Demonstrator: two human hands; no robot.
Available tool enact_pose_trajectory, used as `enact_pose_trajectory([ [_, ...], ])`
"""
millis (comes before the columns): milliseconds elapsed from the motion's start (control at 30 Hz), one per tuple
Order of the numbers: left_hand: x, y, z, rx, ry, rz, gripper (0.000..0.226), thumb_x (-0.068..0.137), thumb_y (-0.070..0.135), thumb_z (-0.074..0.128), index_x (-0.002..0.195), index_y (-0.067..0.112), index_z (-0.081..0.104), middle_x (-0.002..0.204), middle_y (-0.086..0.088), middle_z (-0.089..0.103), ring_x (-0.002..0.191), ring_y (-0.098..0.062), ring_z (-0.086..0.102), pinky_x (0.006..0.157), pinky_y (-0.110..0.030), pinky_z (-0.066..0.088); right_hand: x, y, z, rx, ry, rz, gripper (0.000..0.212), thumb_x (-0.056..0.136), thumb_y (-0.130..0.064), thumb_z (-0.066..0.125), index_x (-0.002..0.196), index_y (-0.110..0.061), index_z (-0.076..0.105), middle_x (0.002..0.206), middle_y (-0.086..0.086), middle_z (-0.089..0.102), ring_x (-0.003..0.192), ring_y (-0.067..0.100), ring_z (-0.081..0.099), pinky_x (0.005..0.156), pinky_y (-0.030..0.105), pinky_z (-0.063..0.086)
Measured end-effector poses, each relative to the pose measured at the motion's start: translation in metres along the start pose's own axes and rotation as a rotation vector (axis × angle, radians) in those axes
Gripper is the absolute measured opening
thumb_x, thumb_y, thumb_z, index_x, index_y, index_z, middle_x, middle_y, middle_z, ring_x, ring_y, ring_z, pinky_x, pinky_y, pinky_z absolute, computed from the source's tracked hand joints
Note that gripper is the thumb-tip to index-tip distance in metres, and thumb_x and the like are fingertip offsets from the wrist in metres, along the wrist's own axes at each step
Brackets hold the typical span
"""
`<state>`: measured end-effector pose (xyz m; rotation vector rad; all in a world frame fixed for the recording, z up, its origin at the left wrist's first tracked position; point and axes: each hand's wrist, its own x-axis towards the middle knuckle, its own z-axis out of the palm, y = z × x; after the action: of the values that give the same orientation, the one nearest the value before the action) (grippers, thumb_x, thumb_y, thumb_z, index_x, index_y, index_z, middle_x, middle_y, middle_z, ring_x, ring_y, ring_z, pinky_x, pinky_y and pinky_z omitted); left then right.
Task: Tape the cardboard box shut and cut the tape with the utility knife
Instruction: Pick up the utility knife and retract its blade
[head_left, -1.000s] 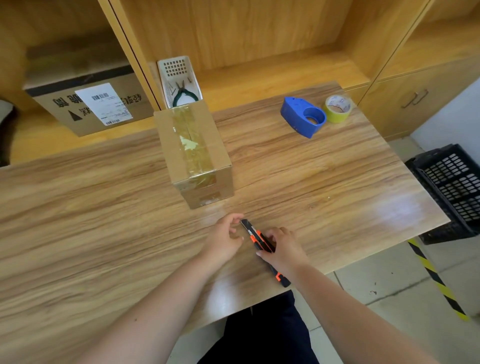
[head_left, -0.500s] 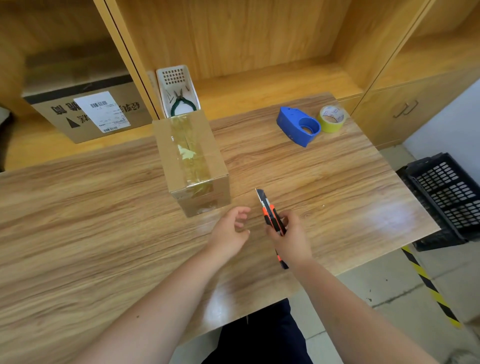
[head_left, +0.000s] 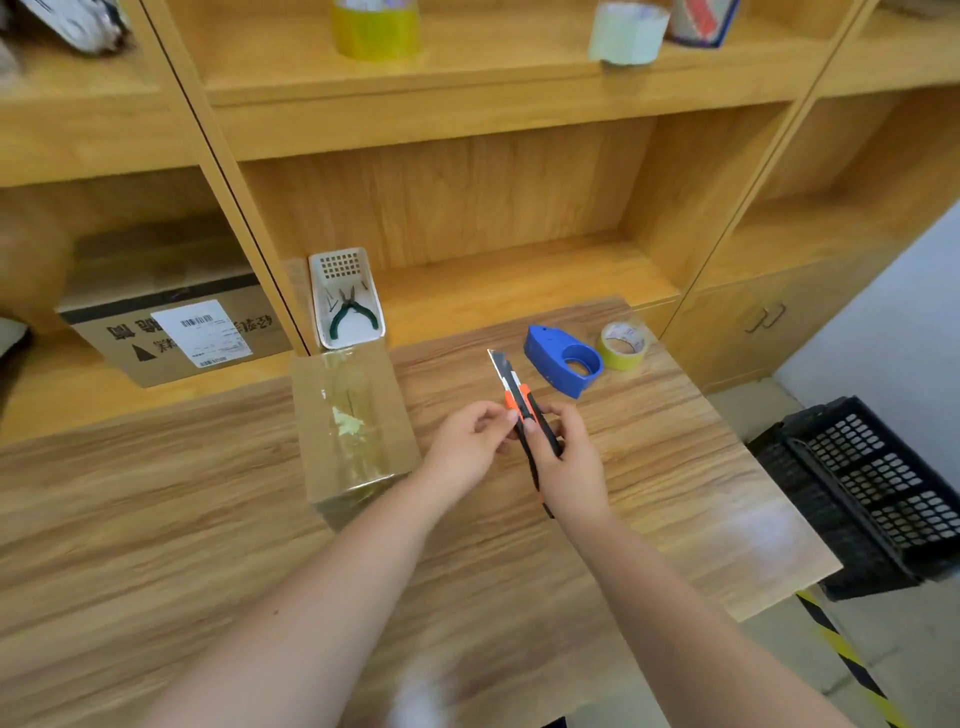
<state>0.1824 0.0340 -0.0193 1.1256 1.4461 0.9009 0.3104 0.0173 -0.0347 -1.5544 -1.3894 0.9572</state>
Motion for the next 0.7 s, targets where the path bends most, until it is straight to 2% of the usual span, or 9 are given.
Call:
enact_pose_trajectory([
  [67,0.008,0.011,-0.001,-0.048,0.011,-0.017,0.012,0.096,0.018,0.054,0.1,0.012,0.063,0.08,0.001,0.067,0.064,-0.009,0.061,0.049,-0.01,0.044,0.009,-0.007,-0.003,0.031,-0.011,-0.026,0.01,0.091,-0.032,0.053,0.102,-0.031,0.054,0.077,-0.015,0.063,0.07,-0.004,0.055,0.062,0.019,0.043],
  [167,0.018,0.025,0.003,-0.092,0.013,-0.017,0.016,0.096,0.016,0.053,0.107,0.011,0.063,0.081,0.0,0.069,0.064,-0.008,0.064,0.056,-0.016,0.05,0.025,-0.017,-0.006,0.101,-0.005,0.022,0.012,0.089,-0.035,0.057,0.095,-0.024,0.055,0.066,-0.014,0.062,0.064,-0.004,0.057,0.061,0.016,0.042],
  [267,0.028,0.032,0.008,-0.098,0.026,0.006,0.013,0.096,0.014,0.053,0.105,0.012,0.063,0.077,0.002,0.067,0.059,-0.004,0.062,0.058,-0.018,0.051,0.045,-0.025,-0.01,0.165,-0.087,0.228,0.035,0.085,-0.045,0.058,0.075,-0.012,0.06,0.056,-0.005,0.063,0.054,0.014,0.059,0.057,0.034,0.049],
  [367,0.038,0.037,0.009,-0.028,0.066,0.004,0.015,0.096,0.016,0.053,0.105,0.01,0.063,0.078,0.001,0.067,0.064,-0.008,0.061,0.059,-0.017,0.052,0.062,-0.03,-0.015,0.274,-0.252,0.406,0.047,0.082,-0.049,0.059,0.081,-0.004,0.07,0.06,0.014,0.069,0.053,0.03,0.063,0.057,0.04,0.055],
  [500,0.051,0.041,0.01,0.034,0.1,-0.009,0.016,0.096,0.018,0.053,0.105,0.011,0.064,0.078,0.001,0.067,0.064,-0.004,0.062,0.054,-0.011,0.05,0.08,-0.026,-0.016,0.234,-0.281,0.443,0.047,0.082,-0.05,0.056,0.082,-0.006,0.072,0.055,0.016,0.063,0.045,0.027,0.058,0.047,0.031,0.049],
  [633,0.064,0.043,0.012,0.041,0.124,-0.027,0.018,0.097,0.019,0.051,0.106,0.011,0.065,0.082,0.0,0.069,0.07,-0.009,0.062,0.071,-0.025,0.055,0.093,-0.025,-0.015,0.287,-0.318,0.415,0.04,0.087,-0.038,0.053,0.09,0.0,0.068,0.053,0.008,0.063,0.042,0.021,0.057,0.043,0.025,0.045],
  [700,0.072,0.042,0.011,0.027,0.14,-0.044,0.02,0.097,0.019,0.051,0.106,0.01,0.066,0.087,-0.005,0.071,0.073,-0.012,0.063,0.072,-0.027,0.054,0.099,-0.024,-0.015,0.349,-0.379,0.405,0.034,0.091,-0.031,0.051,0.092,0.0,0.065,0.056,0.008,0.064,0.043,0.02,0.057,0.042,0.024,0.046],
])
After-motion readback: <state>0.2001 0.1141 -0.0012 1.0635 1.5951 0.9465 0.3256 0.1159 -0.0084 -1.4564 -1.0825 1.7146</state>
